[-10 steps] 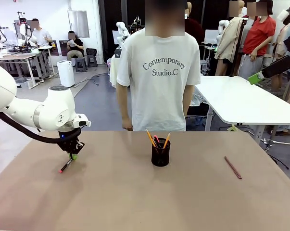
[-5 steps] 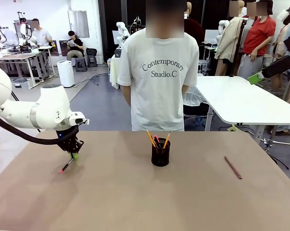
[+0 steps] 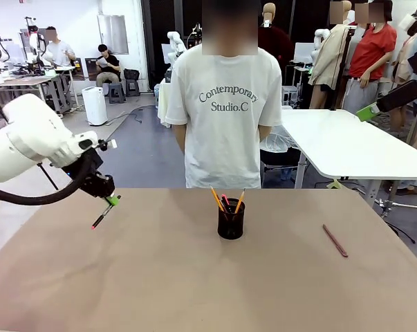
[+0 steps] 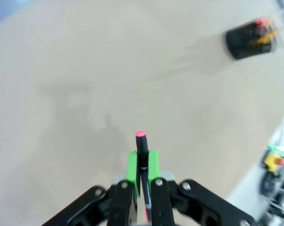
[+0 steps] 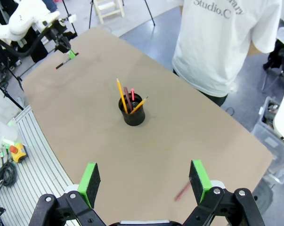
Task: Place the pens into the pen holder.
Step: Pick up a writing instrument from the table and place it into the Pen holder.
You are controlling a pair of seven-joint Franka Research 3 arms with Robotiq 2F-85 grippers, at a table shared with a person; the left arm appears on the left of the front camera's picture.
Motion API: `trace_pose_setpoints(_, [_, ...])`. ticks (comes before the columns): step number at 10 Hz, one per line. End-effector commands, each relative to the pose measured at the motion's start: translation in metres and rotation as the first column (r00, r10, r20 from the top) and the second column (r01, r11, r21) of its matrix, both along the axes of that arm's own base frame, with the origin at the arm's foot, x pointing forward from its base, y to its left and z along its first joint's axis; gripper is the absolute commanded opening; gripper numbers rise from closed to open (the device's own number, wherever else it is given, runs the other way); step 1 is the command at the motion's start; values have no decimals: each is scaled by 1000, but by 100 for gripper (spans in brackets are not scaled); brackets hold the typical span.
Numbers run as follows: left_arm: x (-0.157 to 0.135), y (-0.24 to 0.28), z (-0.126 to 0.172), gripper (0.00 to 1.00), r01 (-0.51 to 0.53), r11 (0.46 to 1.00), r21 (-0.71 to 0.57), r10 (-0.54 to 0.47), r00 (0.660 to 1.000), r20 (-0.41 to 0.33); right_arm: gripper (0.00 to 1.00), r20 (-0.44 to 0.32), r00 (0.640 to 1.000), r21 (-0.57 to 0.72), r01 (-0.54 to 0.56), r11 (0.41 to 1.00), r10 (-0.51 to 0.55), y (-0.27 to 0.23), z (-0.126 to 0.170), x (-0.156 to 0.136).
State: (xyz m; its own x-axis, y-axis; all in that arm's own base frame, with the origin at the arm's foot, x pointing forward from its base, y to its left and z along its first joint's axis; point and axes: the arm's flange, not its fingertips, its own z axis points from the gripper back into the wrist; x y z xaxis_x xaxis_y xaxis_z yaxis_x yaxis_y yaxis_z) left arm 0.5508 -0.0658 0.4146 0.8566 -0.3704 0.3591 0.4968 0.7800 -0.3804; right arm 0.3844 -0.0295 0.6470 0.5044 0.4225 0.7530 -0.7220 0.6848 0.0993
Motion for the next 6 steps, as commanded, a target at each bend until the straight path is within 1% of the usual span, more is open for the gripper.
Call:
trace_pose_setpoints(1, [-20, 19, 2, 0, 139, 981, -139, -134, 990, 43, 100, 14, 1000, 25, -14, 1000, 14, 0, 0, 0])
trace_pose_setpoints(2, [-27, 23, 5, 0, 244, 950, -193, -221, 966, 132, 100, 14, 1000, 25, -14, 1000, 14, 0, 0, 0])
trace_pose_setpoints(3, [-30, 24, 7, 0, 265, 940, -215, -236, 959, 155, 100, 14, 1000, 25, -14, 1000, 14, 0, 0, 0])
trace_pose_setpoints(4, [-30, 24, 7, 0, 278, 934, -227, -244, 956, 163, 100, 14, 1000, 25, -14, 1000, 14, 0, 0, 0])
trace_pose_setpoints(5, [-21, 15, 16, 0, 207, 963, -170, -185, 974, 134, 100, 14, 1000, 25, -14, 1000, 14, 0, 0, 0])
trace_pose_setpoints(6, [-21, 15, 16, 0, 207, 963, -170, -185, 974, 134, 100, 14, 1000, 25, -14, 1000, 14, 0, 0, 0])
